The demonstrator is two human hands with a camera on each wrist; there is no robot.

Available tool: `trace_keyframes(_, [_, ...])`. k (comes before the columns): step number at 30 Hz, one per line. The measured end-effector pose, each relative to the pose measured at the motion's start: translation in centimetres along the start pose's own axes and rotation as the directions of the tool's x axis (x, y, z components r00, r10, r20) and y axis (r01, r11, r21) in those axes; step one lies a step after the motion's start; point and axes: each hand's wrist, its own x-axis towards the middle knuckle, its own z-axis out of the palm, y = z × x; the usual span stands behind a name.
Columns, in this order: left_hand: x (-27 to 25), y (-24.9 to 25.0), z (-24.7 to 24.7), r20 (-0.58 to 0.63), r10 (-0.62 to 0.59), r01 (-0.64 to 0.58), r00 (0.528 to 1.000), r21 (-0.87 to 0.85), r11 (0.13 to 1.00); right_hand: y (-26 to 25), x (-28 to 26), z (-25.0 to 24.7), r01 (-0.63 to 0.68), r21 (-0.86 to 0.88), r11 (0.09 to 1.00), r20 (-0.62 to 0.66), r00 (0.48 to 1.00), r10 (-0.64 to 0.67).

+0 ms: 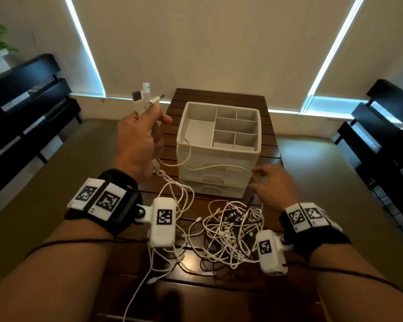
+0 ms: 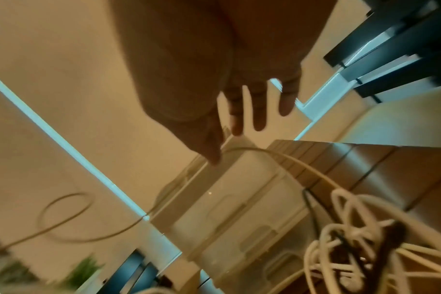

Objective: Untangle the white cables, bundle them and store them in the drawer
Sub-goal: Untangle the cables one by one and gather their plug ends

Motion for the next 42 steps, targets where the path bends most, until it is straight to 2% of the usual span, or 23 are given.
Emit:
trace_keyframes(2, [-0.7, 0.2, 1.0, 0.070, -0.005, 0.007, 0.998, -0.033, 0.999, -2.1, -0.8, 0.3, 0.213, 0.085, 0.973, -0.085, 0.975, -0.206])
trace_keyframes(5, [-1.0, -0.5, 2.1, 0.185, -0.014, 0.030, 0.983, -0.083, 0.996, -6.6, -2.2, 0.5, 0.510, 0.153, 0.847, -0.132, 0.859, -0.494])
trace_keyframes(7, [-1.1, -1.0, 2.6, 0.225, -0.015, 0.039, 0.974, -0.102, 0.994, -8.9, -2.5, 1.4, 0.619, 0.172, 0.766, -0.157, 0.785, -0.599])
trace_keyframes(9, [-1.1, -1.2, 3.0, 0.239, -0.022, 0.052, 0.971, -0.118, 0.992, -10.0, -2.3, 2.6, 0.666, 0.156, 0.730, -0.150, 0.746, -0.649])
trace_keyframes(13, [-0.6, 0.2, 1.7, 0.185, -0.010, 0.023, 0.983, -0.067, 0.997, -7.7, -1.1, 4.0, 0.607, 0.046, 0.794, 0.059, 0.791, -0.608])
trace_keyframes(15, [0.4, 1.1, -0.1, 0.122, 0.022, -0.023, 0.992, 0.006, 1.000, -4.7, -0.4, 3.9, 0.515, 0.065, 0.855, 0.108, 0.848, -0.519])
trace_keyframes(17, [1.5, 1.6, -1.9, 0.034, 0.100, -0.104, 0.994, 0.163, 0.981, -2.0, 0.1, 3.3, 0.394, 0.064, 0.917, 0.096, 0.912, -0.399])
trace_keyframes(19, [1.7, 1.6, -2.5, -0.027, 0.176, -0.150, 0.984, 0.402, 0.903, -1.2, 0.3, 2.6, 0.334, 0.054, 0.941, 0.084, 0.937, -0.338])
trace_keyframes(20, [1.4, 1.4, -1.9, -0.018, 0.184, -0.147, 0.983, 0.531, 0.835, -1.7, 0.3, 2.1, 0.342, 0.053, 0.938, 0.086, 0.934, -0.346])
trace_keyframes(22, [-0.1, 0.2, 0.2, 0.097, 0.110, -0.146, 0.989, 0.695, 0.704, -4.1, 0.2, 0.9, 0.414, 0.058, 0.908, 0.089, 0.904, -0.418])
trace_keyframes(24, [-1.8, -1.8, 2.3, 0.217, -0.029, -0.129, 0.976, 0.675, 0.727, -7.2, 0.2, -0.6, 0.524, 0.009, 0.852, 0.060, 0.850, -0.524])
trace_keyframes(26, [-2.9, -3.2, 3.6, 0.279, -0.091, -0.130, 0.956, 0.682, 0.720, -8.9, 0.6, -2.2, 0.572, -0.054, 0.818, 0.002, 0.820, -0.573])
trace_keyframes(27, [-2.8, -3.5, 3.5, 0.242, -0.089, -0.102, 0.966, 0.675, 0.731, -8.9, 0.9, -2.9, 0.561, -0.044, 0.827, -0.012, 0.827, -0.562])
trace_keyframes(28, [-2.5, -3.5, 3.2, 0.152, -0.079, -0.037, 0.985, 0.636, 0.771, -8.2, 1.2, -3.4, 0.533, -0.012, 0.846, -0.004, 0.846, -0.533])
trace_keyframes(30, [-1.1, -3.1, 1.3, -0.087, -0.073, 0.108, 0.994, 0.523, 0.845, -5.4, 1.9, -3.8, 0.421, 0.093, 0.902, 0.069, 0.901, -0.428])
trace_keyframes(32, [0.1, -3.0, -1.3, -0.240, -0.043, 0.168, 0.970, 0.529, 0.832, -2.2, 1.8, -3.2, 0.277, 0.183, 0.943, 0.169, 0.936, -0.307])
trace_keyframes(33, [0.5, -3.1, -2.3, -0.250, -0.028, 0.170, 0.968, 0.566, 0.806, -1.0, 1.6, -2.7, 0.229, 0.184, 0.956, 0.214, 0.940, -0.266])
trace_keyframes(35, [0.1, -3.4, -2.7, -0.201, 0.013, 0.136, 0.979, 0.709, 0.692, 0.0, 1.1, -1.5, 0.194, 0.142, 0.971, 0.265, 0.937, -0.226])
trace_keyframes(37, [-1.5, -4.0, -0.9, -0.135, 0.108, 0.049, 0.985, 0.817, 0.574, -0.9, 0.6, -0.8, 0.219, 0.134, 0.966, 0.283, 0.926, -0.249])
trace_keyframes(39, [-3.0, -5.0, 1.3, 0.015, 0.156, -0.099, 0.988, 0.833, 0.544, -2.5, 0.3, -0.5, 0.288, 0.129, 0.949, 0.291, 0.904, -0.314])
trace_keyframes(41, [-4.1, -6.2, 3.2, 0.199, 0.067, -0.203, 0.978, 0.817, 0.540, -4.1, -0.1, -0.6, 0.351, 0.168, 0.921, 0.275, 0.881, -0.386])
trace_keyframes(42, [-4.3, -6.6, 3.8, 0.260, -0.002, -0.216, 0.966, 0.808, 0.548, -4.5, -0.1, -0.7, 0.368, 0.213, 0.905, 0.243, 0.877, -0.414])
